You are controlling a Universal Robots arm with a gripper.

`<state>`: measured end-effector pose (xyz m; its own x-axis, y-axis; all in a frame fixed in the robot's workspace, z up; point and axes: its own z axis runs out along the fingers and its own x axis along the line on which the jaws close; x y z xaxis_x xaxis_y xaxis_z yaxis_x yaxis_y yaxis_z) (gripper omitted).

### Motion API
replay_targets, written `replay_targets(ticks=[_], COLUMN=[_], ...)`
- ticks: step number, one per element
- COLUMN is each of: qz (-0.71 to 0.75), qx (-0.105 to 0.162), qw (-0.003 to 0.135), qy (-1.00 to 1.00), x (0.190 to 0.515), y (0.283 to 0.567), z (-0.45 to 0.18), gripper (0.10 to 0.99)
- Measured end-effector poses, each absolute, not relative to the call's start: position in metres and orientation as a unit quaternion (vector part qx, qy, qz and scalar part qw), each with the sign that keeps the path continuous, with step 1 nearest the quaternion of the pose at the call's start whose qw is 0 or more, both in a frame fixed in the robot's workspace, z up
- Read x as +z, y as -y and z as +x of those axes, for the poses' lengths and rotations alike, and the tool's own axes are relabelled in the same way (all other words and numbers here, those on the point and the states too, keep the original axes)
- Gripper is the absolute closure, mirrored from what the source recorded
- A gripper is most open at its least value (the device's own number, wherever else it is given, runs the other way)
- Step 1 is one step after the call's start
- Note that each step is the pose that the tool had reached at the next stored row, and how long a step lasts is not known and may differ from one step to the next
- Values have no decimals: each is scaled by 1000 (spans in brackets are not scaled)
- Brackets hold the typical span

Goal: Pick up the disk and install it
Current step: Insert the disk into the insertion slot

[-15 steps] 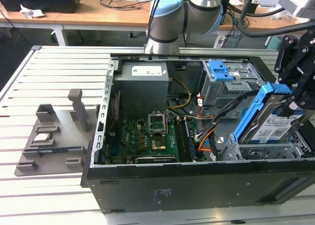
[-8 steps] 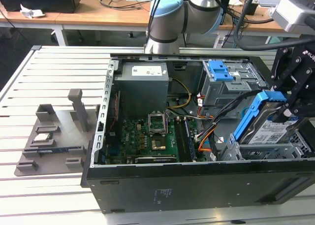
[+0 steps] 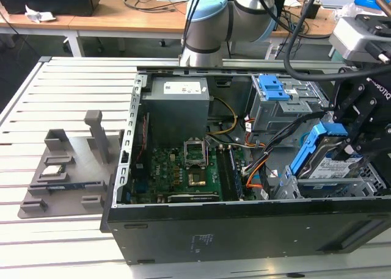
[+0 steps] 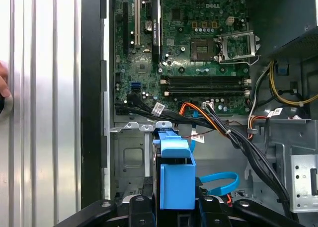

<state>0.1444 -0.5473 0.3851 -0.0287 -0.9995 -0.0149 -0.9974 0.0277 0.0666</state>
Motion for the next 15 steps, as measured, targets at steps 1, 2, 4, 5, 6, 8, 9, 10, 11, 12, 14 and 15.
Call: replay_targets(ticks=[1,2,4,5,6,8,9,10,11,12,14,15], qz=[697,697,697,697,697,697,697,697,697,697,697,697], qx=[-29,-29,-29,-29,-29,-29,-29,-29,-29,-29,-29,-29], qw=[18,17,18,18,18,18,18,18,18,18,18,18], qy=[717,717,717,717,717,717,717,717,717,717,717,717], x=[385,385,385,385,385,385,385,385,385,384,384,384], y=[547,547,547,547,547,547,547,547,547,547,547,547], z=[144,144,144,144,144,144,144,144,144,144,144,144], gripper=[722,722,710,647,647,647,663,729,729,792,910,973])
